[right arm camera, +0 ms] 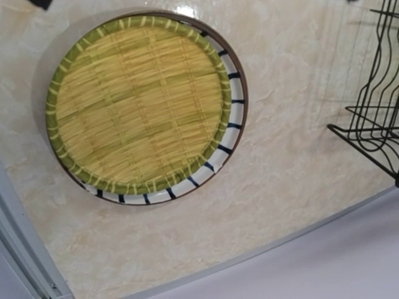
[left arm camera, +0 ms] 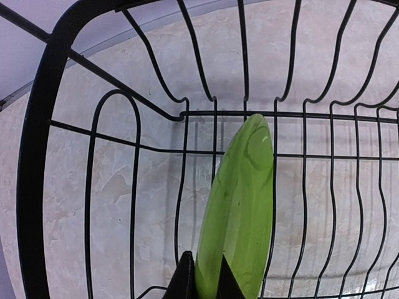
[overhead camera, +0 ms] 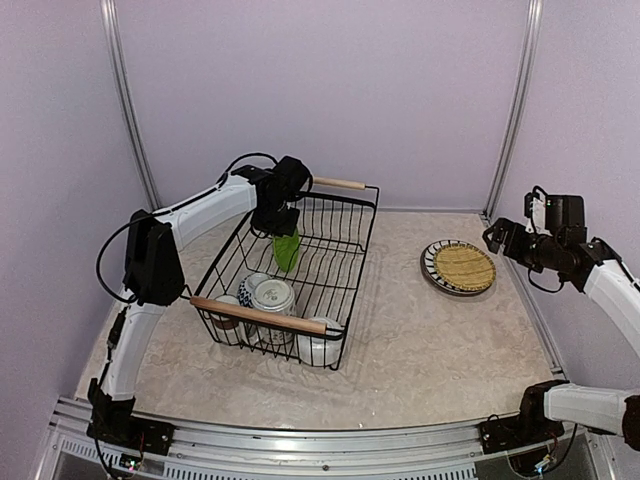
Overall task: Unload the mixed dishes from the dish rack
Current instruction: Grab the plate from the dish rack.
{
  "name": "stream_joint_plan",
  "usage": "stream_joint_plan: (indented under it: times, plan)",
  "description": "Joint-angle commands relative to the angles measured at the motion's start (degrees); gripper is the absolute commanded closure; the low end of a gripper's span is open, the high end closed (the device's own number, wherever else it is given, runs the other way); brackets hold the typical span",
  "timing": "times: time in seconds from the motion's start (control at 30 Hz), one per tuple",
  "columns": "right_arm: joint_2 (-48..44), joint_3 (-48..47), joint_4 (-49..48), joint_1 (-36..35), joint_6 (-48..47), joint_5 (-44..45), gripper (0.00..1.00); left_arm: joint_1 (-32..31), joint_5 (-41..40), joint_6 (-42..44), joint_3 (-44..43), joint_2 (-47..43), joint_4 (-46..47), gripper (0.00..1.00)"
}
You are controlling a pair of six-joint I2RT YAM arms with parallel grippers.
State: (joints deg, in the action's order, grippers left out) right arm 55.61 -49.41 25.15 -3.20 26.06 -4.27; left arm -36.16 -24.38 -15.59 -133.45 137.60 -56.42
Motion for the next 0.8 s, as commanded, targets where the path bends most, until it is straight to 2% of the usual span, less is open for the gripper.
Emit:
stream_joint_plan:
  times: [0.0, 0.37, 0.77]
  plan:
    - [-0.45, 2.55, -2.0, -0.4, 0.76, -0.66, 0.0, -1.22, 1.63, 3.65, -4.77, 2.32, -2.84, 1.0]
    - [-0.31, 3.37, -2.91, -0.4, 0.73, -1.84, 0.0, -2.41, -0.97, 5.4, -6.28, -2.72, -3.47, 1.0]
    - [1.49, 6.23, -6.72, -1.1, 1.87, -4.03, 0.0, -2.66, 0.03, 4.39, -10.04, -9.81, -4.84, 1.0]
